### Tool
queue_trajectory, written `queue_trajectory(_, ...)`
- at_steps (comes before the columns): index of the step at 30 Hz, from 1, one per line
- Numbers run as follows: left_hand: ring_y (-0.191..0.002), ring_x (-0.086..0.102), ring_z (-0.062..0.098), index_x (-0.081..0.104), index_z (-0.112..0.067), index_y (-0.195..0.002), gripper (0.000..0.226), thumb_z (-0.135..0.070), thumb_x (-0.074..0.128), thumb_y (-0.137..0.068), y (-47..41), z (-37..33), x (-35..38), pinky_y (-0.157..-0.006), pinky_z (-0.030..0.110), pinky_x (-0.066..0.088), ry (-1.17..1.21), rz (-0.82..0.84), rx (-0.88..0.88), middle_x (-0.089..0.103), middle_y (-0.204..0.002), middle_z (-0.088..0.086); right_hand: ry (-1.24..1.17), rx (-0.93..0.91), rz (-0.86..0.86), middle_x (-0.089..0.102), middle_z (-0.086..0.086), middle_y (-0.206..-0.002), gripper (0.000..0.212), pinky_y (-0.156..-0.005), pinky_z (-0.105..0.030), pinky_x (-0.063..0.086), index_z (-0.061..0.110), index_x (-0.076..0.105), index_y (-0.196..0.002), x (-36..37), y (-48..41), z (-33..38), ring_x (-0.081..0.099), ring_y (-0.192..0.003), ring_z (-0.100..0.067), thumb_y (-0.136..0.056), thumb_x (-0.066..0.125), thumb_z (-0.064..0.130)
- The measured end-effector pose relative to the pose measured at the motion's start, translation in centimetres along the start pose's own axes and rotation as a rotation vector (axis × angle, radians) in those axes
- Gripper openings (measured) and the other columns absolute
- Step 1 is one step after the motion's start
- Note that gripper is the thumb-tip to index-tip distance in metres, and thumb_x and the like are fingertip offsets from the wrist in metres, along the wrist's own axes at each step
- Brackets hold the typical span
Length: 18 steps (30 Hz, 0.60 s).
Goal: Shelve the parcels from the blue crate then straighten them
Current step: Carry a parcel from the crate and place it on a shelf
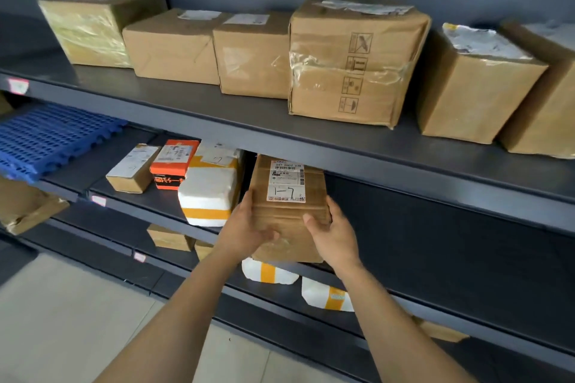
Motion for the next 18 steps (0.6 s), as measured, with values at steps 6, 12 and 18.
queue_trajectory(6,-0.139,0.029,0.028,0.002,-0.013,-0.154,0.112,-0.03,0.08,-0.074,-4.6,1.3,0.2,-0.112,0.038,0.032,-0.189,-0.05,-0.002,0.026,-0.154,0.01,0.044,-0.065,0.048,0.045,0.001,-0.147,0.072,-0.11,-0.04,0.038,0.026,0.027,-0.152,1.9,-3.7,0.3,0.044,-0.134,-0.018,-0.091,0.061,0.043)
queue_trajectory(12,-0.145,0.017,0.03,0.001,-0.01,-0.153,0.105,-0.049,0.068,-0.082,-5.9,0.8,-0.1,-0.117,0.04,0.026,-0.419,-0.081,0.055,0.012,-0.159,0.01,0.325,-0.178,0.005,0.04,-0.007,-0.148,0.07,-0.104,-0.036,0.041,0.023,0.023,-0.152,1.3,-4.1,1.8,0.044,-0.132,-0.024,-0.094,0.052,0.049)
queue_trajectory(18,-0.147,0.007,0.029,0.011,-0.012,-0.153,0.087,-0.051,0.056,-0.089,-4.3,-1.3,-0.6,-0.119,0.039,0.014,-0.743,-0.132,0.181,0.009,-0.16,0.009,0.568,-0.196,-0.115,0.035,-0.008,-0.153,0.077,-0.11,-0.037,0.034,0.017,0.025,-0.152,-1.1,-1.0,1.7,0.033,-0.14,-0.025,-0.091,0.059,0.048)
Point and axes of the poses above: each hand's wrist, its own y-axis away from the middle knuckle, its own x-axis out of the palm, z = x × y, the point moved 10 cm from there along -y, towards the middle knuckle
